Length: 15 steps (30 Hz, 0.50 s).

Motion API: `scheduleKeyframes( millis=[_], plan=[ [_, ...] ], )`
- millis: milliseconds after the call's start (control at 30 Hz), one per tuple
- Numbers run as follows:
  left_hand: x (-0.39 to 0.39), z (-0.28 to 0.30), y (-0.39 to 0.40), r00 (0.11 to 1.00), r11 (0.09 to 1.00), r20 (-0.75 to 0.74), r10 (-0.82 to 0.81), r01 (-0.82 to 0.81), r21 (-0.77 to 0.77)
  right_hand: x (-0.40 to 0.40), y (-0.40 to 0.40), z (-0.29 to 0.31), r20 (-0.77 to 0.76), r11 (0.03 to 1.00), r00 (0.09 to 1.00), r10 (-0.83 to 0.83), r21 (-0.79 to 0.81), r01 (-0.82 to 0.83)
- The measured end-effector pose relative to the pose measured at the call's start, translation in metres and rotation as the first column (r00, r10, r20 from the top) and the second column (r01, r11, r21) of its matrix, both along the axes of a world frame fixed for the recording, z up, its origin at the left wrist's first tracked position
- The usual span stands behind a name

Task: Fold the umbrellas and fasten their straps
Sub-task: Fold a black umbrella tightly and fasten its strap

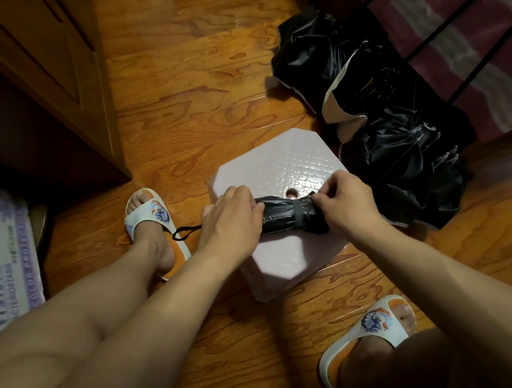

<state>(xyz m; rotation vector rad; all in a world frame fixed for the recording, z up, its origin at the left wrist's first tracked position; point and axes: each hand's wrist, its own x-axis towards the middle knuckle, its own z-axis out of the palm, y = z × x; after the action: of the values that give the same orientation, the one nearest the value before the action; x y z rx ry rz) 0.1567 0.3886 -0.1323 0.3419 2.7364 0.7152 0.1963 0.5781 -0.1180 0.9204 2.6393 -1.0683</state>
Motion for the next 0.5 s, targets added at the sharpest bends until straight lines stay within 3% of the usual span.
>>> scheduleKeyframes(
  millis=[133,267,500],
  plan=[
    [-0.011,0.002,-0.004,0.99,0.988,0.139,0.02,-0.04,0.147,0.013,0.014,0.012,-0.183,0.969,0.964,0.192,-0.118,-0.215],
    [-0.012,0.002,-0.004,0.991,0.982,0.125,-0.052,0.028,0.187,0.043,0.026,0.011,-0.045,0.865,0.865,0.501,0.062,-0.498],
    [-0.002,0.002,-0.02,0.985,0.942,0.016,-0.174,0.161,0.294,0.036,0.016,0.007,-0.084,0.881,0.885,0.457,0.181,-0.437]
  ],
)
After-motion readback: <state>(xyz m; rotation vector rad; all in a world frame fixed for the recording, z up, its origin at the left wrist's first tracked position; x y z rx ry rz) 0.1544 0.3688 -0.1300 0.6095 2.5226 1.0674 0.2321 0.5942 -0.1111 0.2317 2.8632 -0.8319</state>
